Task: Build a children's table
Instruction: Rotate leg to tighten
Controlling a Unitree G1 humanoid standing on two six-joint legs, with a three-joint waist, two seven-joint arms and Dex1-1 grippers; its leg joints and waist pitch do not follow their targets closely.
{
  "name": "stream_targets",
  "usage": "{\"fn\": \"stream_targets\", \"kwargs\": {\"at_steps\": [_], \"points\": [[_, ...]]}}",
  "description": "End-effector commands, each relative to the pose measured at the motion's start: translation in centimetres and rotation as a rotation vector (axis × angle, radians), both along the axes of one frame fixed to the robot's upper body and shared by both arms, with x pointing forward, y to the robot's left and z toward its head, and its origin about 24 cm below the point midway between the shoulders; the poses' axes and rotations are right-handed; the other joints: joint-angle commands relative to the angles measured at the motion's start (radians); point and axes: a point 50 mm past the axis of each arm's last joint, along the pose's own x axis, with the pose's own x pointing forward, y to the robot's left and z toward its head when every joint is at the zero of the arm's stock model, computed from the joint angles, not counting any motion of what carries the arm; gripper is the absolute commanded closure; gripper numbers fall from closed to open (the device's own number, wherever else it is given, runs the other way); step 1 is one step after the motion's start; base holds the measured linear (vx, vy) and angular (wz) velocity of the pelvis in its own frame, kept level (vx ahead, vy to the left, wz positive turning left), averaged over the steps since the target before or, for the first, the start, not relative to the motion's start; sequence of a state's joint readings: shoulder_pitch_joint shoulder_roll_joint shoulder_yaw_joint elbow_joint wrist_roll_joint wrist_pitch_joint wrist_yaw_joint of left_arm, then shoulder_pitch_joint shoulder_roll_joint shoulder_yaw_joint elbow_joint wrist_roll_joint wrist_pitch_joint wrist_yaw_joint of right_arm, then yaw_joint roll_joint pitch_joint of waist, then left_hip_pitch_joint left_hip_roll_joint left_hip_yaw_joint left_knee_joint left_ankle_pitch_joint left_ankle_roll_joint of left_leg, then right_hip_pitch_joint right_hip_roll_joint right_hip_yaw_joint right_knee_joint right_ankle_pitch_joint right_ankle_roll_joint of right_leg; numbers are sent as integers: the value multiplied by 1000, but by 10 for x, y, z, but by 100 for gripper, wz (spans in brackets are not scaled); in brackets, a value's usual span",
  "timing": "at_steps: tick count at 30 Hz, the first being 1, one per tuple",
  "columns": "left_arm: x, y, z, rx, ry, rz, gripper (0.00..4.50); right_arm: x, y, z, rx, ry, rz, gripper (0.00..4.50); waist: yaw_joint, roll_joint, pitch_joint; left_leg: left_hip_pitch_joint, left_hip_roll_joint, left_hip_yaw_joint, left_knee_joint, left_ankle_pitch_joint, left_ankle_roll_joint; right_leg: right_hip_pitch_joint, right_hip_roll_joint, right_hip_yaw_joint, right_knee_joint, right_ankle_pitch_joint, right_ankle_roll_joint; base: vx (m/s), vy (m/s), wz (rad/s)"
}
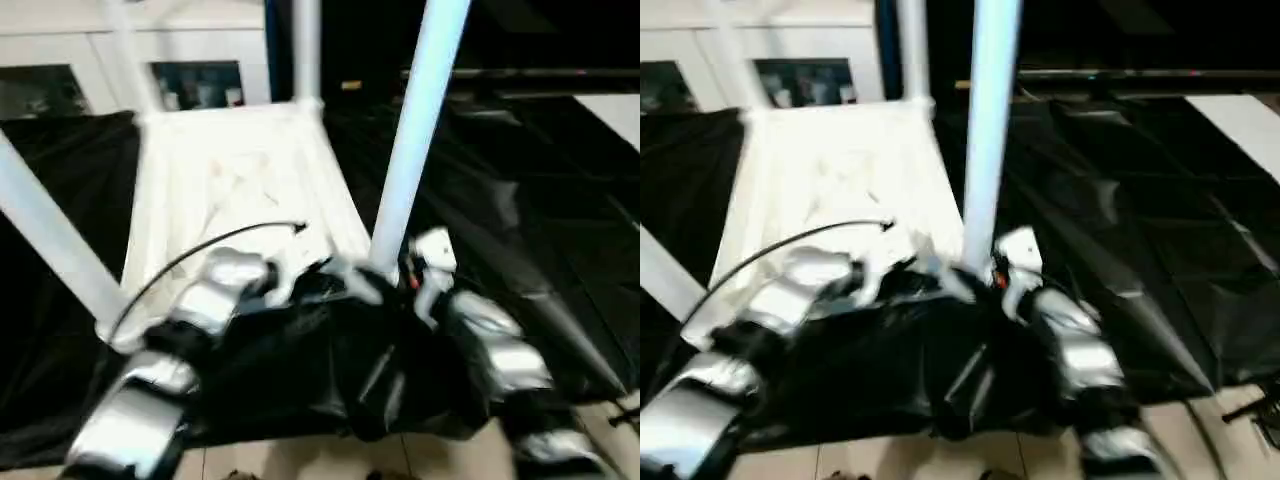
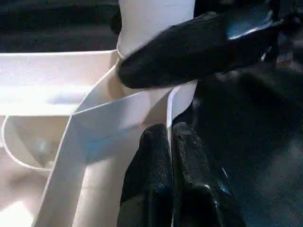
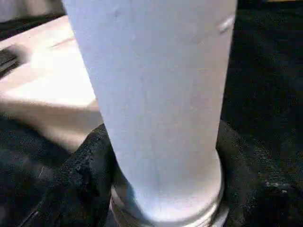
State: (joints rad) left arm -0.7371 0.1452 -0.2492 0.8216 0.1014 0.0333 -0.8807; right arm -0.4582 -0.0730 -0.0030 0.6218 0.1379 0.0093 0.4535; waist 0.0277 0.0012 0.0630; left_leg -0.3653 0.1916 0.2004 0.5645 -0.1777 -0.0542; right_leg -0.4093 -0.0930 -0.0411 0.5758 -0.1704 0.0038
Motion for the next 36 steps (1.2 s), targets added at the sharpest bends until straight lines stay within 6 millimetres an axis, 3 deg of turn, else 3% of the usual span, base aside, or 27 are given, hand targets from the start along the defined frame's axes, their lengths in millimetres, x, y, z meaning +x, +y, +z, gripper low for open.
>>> {"fn": "stream_targets", "kwargs": {"at_steps": [1,7,8,12,15,20,25,26,28,30,33,34,35,36], "points": [[-1,-22,1,-61,-10,29,450,-9,25,-25,-45,120,22,186,0,-11,-44,7,34,-22,-79,-326,9,27,-48,31,-85,-435,-158,0,0,0],[-5,-31,2,-94,-9,6,450,-7,40,-11,-4,16,99,186,4,-7,-50,5,33,-15,-72,-274,47,34,-46,33,-73,-287,-198,0,0,0],[-5,-31,2,-96,-6,4,450,-7,39,-9,6,7,104,130,4,-8,-50,4,32,-14,-71,-267,52,35,-45,32,-73,-275,-201,0,0,0],[-5,-23,1,-89,3,-12,450,-7,30,-2,20,-29,160,110,4,-6,-48,5,33,-14,-72,-279,62,37,-46,31,-77,-306,-202,0,0,0],[-9,-12,0,-81,18,-92,450,-15,18,5,-18,-61,379,110,7,-7,-51,1,34,-13,-68,-251,86,45,-43,30,-70,-245,-215,0,0,0],[-18,3,4,-86,46,-239,450,-33,-3,11,-89,-69,662,110,15,-7,-51,0,38,-11,-64,-222,116,46,-45,29,-65,-216,-239,0,0,0],[-25,20,4,-52,113,-342,450,-37,-19,18,-71,-49,744,110,22,-7,-53,3,44,-8,-64,-216,107,42,-44,27,-57,-204,-262,0,0,0],[-30,29,3,-39,167,-387,450,-38,-21,19,-64,-41,779,110,22,-21,-53,2,44,-6,-62,-211,110,42,-44,27,-57,-202,-262,0,0,0],[-32,32,3,-35,185,-404,450,-39,-22,19,-62,-36,792,110,32,-13,-55,4,47,-7,-62,-187,112,41,-47,28,-50,-186,-270,0,0,0],[-33,36,3,-26,194,-413,450,-39,-22,19,-70,-31,816,110,36,-11,-57,7,47,-5,-59,-163,113,39,-44,27,-45,-140,-281,0,0,0],[-33,41,2,-12,184,-395,450,-40,-18,18,-69,-26,837,137,40,-18,-57,4,44,-4,-56,-139,122,42,-45,27,-39,-97,-290,0,0,0],[-32,42,2,-11,178,-385,450,-40,-17,17,-66,-24,842,145,39,-28,-58,3,44,-3,-56,-143,120,43,-46,27,-40,-110,-285,0,0,0],[-32,42,2,-12,176,-382,450,-40,-16,17,-62,-21,847,150,41,-23,-57,3,43,-5,-57,-146,115,43,-48,28,-41,-129,-281,0,0,0],[-31,42,2,-12,168,-374,450,-40,-15,17,-60,-19,853,150,41,-28,-57,4,44,-4,-56,-150,114,42,-49,28,-42,-137,-278,0,0,0]]}}
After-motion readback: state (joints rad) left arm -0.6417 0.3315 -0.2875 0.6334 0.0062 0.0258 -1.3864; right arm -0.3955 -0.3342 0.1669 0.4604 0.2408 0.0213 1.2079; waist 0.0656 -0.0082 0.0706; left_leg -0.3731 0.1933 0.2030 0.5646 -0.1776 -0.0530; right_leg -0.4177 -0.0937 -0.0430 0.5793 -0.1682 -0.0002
